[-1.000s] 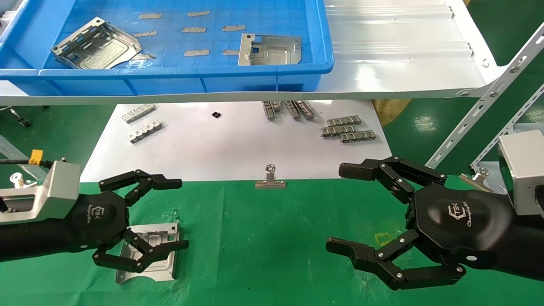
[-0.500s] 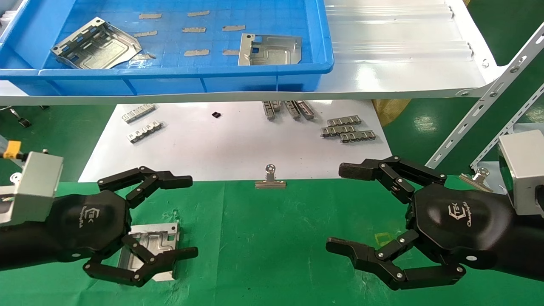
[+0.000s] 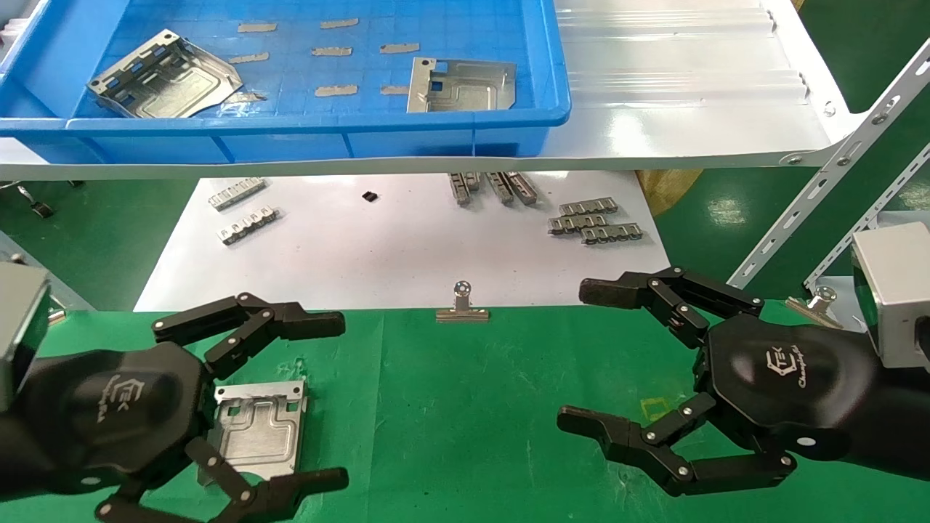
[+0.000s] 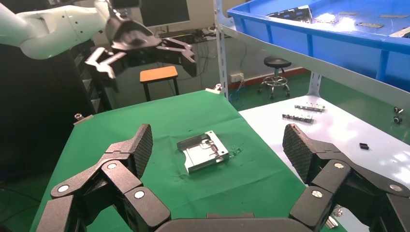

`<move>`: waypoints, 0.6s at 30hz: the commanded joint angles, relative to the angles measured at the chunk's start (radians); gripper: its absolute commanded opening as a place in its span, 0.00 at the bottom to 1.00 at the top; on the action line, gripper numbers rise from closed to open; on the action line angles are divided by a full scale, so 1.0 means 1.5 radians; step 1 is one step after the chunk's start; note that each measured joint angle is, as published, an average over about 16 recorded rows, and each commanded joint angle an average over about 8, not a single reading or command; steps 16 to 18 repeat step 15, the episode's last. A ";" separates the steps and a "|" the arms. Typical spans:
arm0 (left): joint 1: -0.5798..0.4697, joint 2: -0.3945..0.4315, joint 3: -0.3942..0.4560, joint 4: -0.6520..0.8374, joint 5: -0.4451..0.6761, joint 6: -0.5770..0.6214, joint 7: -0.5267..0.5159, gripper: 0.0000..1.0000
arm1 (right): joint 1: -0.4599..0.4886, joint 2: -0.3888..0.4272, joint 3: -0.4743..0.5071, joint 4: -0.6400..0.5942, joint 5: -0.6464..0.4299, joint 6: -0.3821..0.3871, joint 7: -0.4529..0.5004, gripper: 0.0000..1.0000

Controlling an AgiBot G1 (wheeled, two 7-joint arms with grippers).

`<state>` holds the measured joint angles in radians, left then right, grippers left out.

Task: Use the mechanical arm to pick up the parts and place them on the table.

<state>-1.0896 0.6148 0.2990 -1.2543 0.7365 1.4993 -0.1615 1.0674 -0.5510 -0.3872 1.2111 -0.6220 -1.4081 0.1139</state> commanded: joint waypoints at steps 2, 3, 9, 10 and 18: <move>0.013 -0.003 -0.017 -0.027 -0.005 -0.003 -0.020 1.00 | 0.000 0.000 0.000 0.000 0.000 0.000 0.000 1.00; 0.015 -0.004 -0.020 -0.030 -0.006 -0.003 -0.022 1.00 | 0.000 0.000 0.000 0.000 0.000 0.000 0.000 1.00; 0.019 -0.005 -0.024 -0.036 -0.008 -0.004 -0.024 1.00 | 0.000 0.000 0.000 0.000 0.000 0.000 0.000 1.00; 0.018 -0.005 -0.023 -0.034 -0.008 -0.004 -0.023 1.00 | 0.000 0.000 0.000 0.000 0.000 0.000 0.000 1.00; 0.016 -0.004 -0.020 -0.030 -0.008 -0.004 -0.021 1.00 | 0.000 0.000 0.000 0.000 0.000 0.000 0.000 1.00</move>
